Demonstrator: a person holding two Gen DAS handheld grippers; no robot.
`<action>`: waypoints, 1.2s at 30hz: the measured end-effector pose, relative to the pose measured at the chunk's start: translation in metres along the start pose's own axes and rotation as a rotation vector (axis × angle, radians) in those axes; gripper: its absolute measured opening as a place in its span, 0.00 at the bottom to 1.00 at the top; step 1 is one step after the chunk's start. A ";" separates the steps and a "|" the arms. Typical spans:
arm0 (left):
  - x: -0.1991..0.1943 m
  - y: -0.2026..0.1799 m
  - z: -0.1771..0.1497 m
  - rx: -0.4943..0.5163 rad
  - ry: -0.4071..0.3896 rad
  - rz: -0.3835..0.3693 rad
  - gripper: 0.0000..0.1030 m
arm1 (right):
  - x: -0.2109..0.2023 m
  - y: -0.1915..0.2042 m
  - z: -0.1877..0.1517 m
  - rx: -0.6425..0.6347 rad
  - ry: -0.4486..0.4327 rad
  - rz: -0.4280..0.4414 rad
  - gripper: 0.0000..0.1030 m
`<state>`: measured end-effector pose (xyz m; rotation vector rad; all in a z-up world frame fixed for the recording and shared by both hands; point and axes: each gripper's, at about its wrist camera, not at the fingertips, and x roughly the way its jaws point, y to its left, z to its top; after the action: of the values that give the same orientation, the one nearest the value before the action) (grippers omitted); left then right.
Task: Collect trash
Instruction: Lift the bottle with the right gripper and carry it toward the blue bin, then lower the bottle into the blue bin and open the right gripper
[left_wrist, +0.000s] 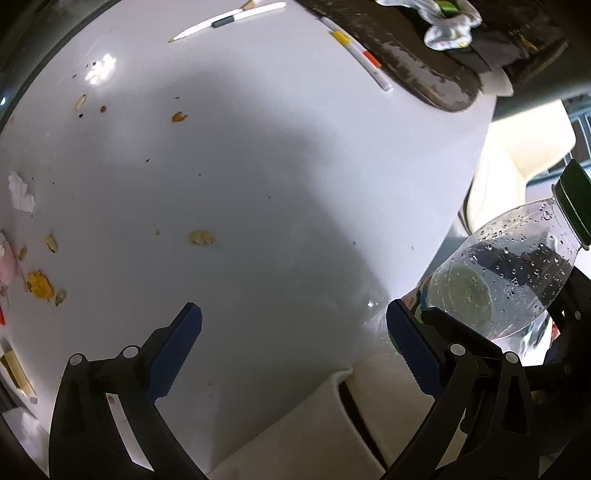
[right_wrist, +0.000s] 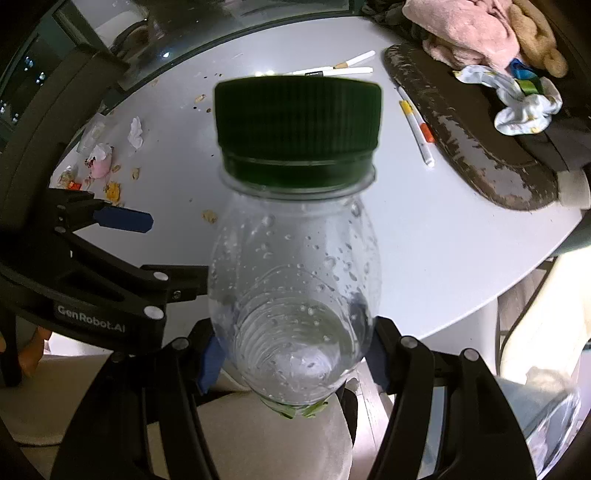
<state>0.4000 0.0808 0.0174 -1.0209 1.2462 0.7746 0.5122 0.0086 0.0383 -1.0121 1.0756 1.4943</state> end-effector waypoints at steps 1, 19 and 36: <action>-0.001 -0.001 -0.005 0.005 0.007 -0.006 0.94 | -0.002 0.002 -0.004 0.012 0.001 -0.006 0.58; 0.003 -0.073 -0.078 0.262 0.048 -0.017 0.94 | -0.047 0.008 -0.115 0.253 -0.031 -0.104 0.58; -0.005 -0.250 -0.084 0.528 -0.017 0.022 0.94 | -0.124 -0.098 -0.207 0.434 -0.124 -0.190 0.58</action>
<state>0.5942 -0.0900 0.0688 -0.5688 1.3521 0.4309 0.6431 -0.2097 0.0907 -0.6856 1.1186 1.0919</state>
